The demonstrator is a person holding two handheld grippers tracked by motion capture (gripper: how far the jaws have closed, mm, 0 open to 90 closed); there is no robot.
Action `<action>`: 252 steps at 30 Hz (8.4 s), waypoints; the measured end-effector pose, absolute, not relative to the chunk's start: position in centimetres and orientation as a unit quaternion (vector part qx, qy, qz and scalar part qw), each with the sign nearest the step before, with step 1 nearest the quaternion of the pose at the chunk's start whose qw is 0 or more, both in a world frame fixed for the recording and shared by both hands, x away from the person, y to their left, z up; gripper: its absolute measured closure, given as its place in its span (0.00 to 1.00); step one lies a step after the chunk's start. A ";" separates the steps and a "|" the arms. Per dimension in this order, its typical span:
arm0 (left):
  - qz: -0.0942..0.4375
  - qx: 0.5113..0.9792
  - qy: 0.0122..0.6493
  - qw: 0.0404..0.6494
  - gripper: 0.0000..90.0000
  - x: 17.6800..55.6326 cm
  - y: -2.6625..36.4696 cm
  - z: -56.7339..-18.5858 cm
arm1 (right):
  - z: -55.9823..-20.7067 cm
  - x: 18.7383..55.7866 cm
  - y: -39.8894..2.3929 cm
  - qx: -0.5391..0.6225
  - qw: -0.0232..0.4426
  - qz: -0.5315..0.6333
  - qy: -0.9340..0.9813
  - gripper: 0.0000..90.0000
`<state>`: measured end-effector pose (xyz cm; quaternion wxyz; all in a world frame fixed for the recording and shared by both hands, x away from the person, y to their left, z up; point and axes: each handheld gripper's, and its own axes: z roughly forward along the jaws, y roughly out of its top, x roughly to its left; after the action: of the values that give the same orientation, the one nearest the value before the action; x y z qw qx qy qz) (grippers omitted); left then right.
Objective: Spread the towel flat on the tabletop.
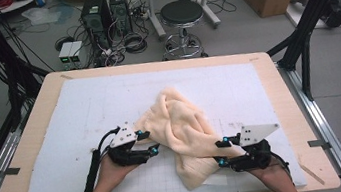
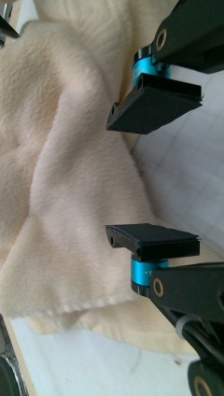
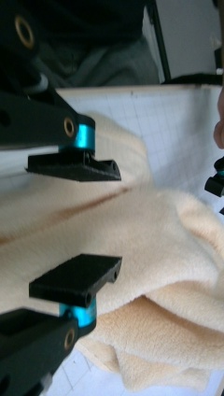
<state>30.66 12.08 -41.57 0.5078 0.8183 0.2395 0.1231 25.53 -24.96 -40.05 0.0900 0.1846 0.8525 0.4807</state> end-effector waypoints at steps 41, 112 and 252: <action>0.113 0.856 0.233 0.448 0.90 35.3 6.5 -42.8 | -38.1 27.2 -24.0 0.242 0.117 0.483 0.833 0.59; 0.045 0.883 0.150 0.442 0.90 29.3 10.5 -44.3 | -42.5 28.1 -26.3 0.307 0.131 0.414 0.847 0.53; 0.087 0.828 0.340 0.437 0.94 27.2 20.1 -42.4 | -39.9 33.0 -18.2 0.208 0.073 0.414 0.883 0.91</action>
<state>27.21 20.12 -42.36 0.4371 0.8280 0.3404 0.0869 32.97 -18.22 -39.93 0.0728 0.2079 0.8832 0.4141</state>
